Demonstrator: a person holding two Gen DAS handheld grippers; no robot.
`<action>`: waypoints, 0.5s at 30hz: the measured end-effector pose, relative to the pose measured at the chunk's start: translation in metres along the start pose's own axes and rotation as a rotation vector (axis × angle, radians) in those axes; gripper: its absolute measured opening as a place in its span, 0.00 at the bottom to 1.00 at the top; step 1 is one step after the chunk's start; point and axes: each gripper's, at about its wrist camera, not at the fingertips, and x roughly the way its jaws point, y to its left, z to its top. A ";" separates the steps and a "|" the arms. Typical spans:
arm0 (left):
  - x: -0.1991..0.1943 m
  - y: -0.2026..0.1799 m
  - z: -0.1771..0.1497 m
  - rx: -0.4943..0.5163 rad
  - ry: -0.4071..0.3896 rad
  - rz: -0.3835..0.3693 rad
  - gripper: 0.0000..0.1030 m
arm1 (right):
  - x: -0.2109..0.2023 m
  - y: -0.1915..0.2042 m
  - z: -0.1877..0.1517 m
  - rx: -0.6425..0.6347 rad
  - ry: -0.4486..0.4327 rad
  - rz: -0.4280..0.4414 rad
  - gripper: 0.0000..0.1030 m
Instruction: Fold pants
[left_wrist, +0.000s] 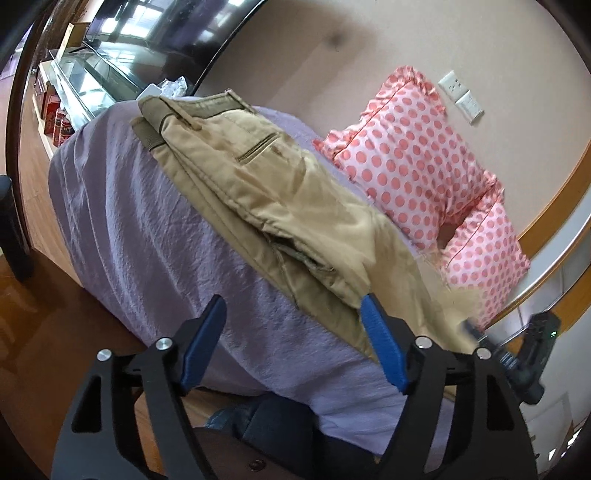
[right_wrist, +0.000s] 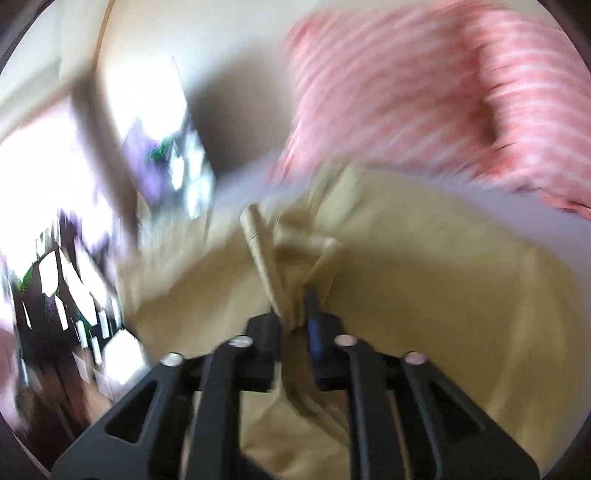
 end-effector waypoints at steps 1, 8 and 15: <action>0.001 0.001 0.001 0.005 0.003 0.002 0.77 | 0.006 0.007 -0.006 -0.020 0.026 -0.017 0.40; 0.018 0.011 0.011 -0.049 0.012 -0.026 0.80 | -0.031 -0.003 -0.023 0.079 -0.088 0.023 0.85; 0.032 0.006 0.014 -0.088 0.010 -0.074 0.81 | -0.026 -0.014 -0.024 0.153 -0.069 0.033 0.85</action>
